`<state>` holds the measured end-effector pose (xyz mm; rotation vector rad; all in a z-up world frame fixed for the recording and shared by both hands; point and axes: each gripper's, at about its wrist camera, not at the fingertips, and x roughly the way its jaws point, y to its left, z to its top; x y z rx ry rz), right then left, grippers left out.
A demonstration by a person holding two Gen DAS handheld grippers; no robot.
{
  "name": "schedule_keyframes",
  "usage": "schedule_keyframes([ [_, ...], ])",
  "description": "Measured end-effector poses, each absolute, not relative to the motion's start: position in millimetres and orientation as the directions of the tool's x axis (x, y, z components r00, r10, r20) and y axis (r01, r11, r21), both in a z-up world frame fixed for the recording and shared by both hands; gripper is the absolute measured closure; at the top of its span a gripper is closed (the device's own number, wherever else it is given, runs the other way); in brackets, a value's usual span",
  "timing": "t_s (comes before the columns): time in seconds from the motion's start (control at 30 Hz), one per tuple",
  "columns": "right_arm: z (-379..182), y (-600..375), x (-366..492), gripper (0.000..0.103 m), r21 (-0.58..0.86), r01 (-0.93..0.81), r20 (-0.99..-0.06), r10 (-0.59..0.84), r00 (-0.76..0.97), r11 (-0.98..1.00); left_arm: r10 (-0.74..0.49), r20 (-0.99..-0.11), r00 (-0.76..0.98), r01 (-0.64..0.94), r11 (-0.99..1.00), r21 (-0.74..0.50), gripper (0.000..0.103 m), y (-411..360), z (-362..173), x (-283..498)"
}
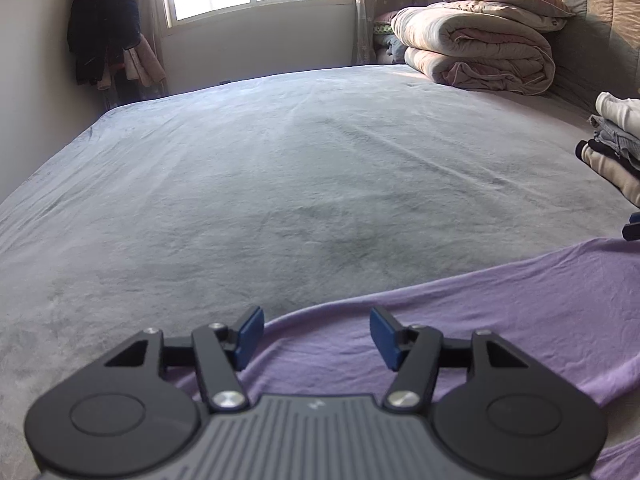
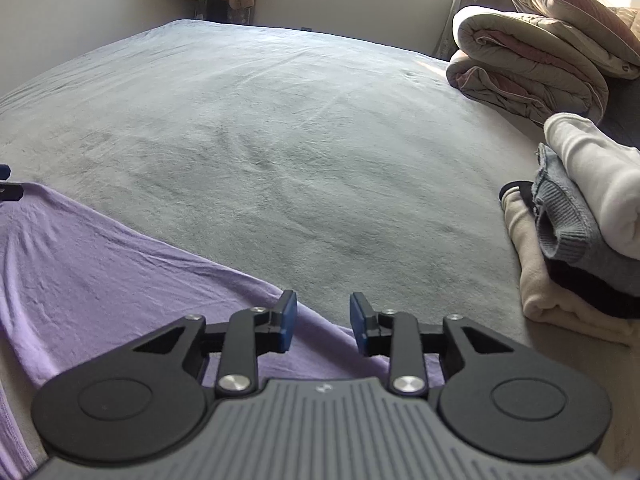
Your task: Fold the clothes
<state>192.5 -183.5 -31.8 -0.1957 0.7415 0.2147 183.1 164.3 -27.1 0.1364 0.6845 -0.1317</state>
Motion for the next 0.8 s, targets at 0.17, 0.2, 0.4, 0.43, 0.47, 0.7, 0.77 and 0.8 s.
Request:
schedule_keyframes([
  [0.17, -27.1, -205.4, 182.6, 0.07, -0.081, -0.214, -0.686, 0.101, 0.721, 0.974, -0.128, -0.644, 0.754, 0.21, 0.976, 0.053, 0.041, 141.1, -23.4, 176.6],
  [0.2, -26.8, -210.6, 180.5, 0.07, -0.079, -0.203, -0.686, 0.094, 0.721, 0.976, -0.14, -0.645, 0.751, 0.223, 0.974, 0.049, 0.041, 135.2, -23.2, 175.5],
  [0.4, -26.3, -247.0, 170.4, 0.07, -0.037, -0.128, -0.692, 0.067, 0.718, 0.991, -0.227, -0.654, 0.721, 0.313, 0.95, 0.015, 0.041, 98.3, -24.4, 170.4],
  [0.43, -26.7, -254.4, 168.8, 0.07, -0.027, -0.113, -0.694, 0.062, 0.717, 0.993, -0.244, -0.658, 0.713, 0.332, 0.943, 0.01, 0.041, 91.1, -25.8, 170.8],
  [0.47, -26.9, -261.8, 167.3, 0.07, -0.019, -0.098, -0.697, 0.057, 0.715, 0.995, -0.259, -0.662, 0.703, 0.351, 0.936, 0.007, 0.041, 83.7, -27.2, 171.5],
  [0.7, -35.0, -306.5, 160.6, 0.07, 0.0, -0.015, -0.706, 0.01, 0.708, 1.0, -0.36, -0.688, 0.63, 0.472, 0.881, -0.029, 0.041, 29.0, -40.4, 179.1],
  [0.77, -37.5, -319.2, 158.7, 0.07, 0.005, 0.008, -0.709, -0.003, 0.706, 1.0, -0.374, -0.691, 0.618, 0.486, 0.873, -0.038, 0.041, 14.3, -43.6, 182.8],
  [0.8, -38.7, -325.5, 157.8, 0.07, 0.007, 0.02, -0.71, -0.009, 0.704, 1.0, -0.385, -0.691, 0.612, 0.495, 0.868, -0.045, 0.041, 6.9, -44.9, 184.3],
])
